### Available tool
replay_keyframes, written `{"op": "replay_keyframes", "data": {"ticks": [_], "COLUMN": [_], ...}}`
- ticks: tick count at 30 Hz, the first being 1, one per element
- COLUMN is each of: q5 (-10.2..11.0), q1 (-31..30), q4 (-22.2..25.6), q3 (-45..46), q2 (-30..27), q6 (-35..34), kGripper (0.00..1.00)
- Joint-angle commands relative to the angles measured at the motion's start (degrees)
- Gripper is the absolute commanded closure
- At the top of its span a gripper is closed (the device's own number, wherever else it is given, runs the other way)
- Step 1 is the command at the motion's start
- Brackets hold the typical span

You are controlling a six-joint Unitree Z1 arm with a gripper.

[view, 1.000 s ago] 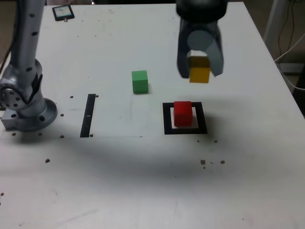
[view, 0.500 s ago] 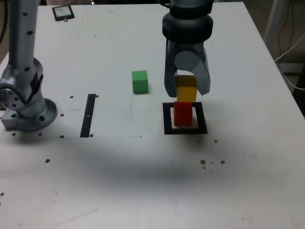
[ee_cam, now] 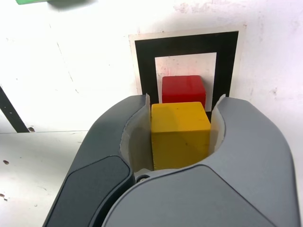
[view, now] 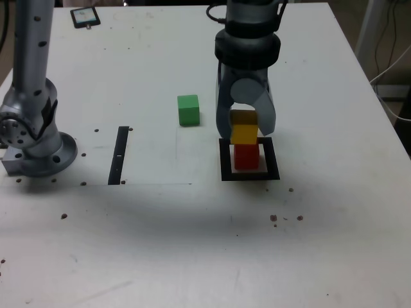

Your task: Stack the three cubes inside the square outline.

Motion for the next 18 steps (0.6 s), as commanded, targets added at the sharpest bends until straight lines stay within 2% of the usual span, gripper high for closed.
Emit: {"op": "replay_keyframes", "data": {"ticks": [1,8,18], "q5": [-0.25,-0.51,-0.85], "q1": [0.14,0.14,0.12], "q4": [0.30,0.28,-0.42], "q3": [-0.03,-0.10,-0.39], "q2": [0.26,0.85,1.89], "q6": [0.30,0.63,0.82], "kGripper": [0.83,0.82,0.74]}}
